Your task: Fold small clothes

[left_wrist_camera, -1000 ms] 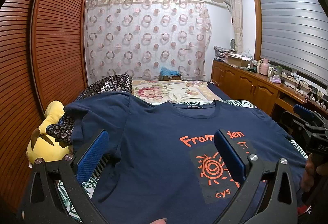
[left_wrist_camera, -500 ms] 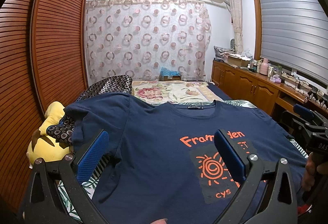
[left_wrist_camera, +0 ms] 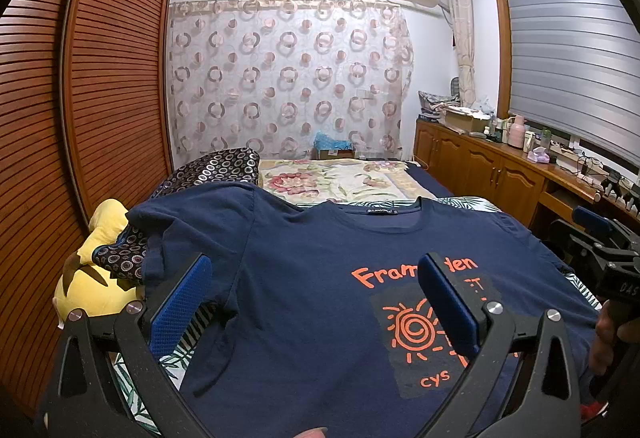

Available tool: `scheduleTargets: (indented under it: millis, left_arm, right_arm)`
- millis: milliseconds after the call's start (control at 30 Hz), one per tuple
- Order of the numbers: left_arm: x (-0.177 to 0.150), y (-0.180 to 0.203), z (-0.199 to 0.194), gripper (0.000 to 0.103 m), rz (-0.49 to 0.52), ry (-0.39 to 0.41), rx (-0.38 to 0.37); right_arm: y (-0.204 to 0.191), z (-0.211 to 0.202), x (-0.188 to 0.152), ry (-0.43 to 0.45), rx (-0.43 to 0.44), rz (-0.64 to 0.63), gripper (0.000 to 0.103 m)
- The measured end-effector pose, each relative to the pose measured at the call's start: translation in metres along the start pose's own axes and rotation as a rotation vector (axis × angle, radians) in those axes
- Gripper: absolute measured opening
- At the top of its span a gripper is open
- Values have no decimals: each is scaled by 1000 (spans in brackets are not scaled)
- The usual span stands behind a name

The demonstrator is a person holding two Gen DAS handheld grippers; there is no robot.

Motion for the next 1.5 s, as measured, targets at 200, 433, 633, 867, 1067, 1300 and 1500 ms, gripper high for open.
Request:
scheduleTargets:
  millis: [200,433,633,867,1067,1300,1500]
  left_arm:
    - [0,1,0,103,0,0,-1]
    - [0,1,0,103,1,1,1]
    - [0,0,-1,103,1,2,1]
    - [-1,1,-1,103,2,3,0]
    - [0,2,-2,103,2,3,1]
    - [1,1,-2,103,2,4,1]
    - [-2,-9,5,103,-7,-27,1]
  right_arm:
    - [0,0,0,1,0,0,103]
    - [0,1,0,4,0,0,103]
    - [-1,0,0,6,1,-1,103]
    - [-1,-1,0,9,1,-3,103]
    - [0,-3,1,10,0,1,103]
    - [0,-3,0,9,4,-1,103]
    - [-2,4,-1,-15,29,-11,103]
Point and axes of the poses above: each gripper's, at about its wrist camera, not at the fingertips, and z roughly the way its jaws point, y to its right, x to its top, the point moved 4 cm from there along z, roughly the way its jaws point, and after that the axes turned 13 degrees about -y, right-handed, at the moved point
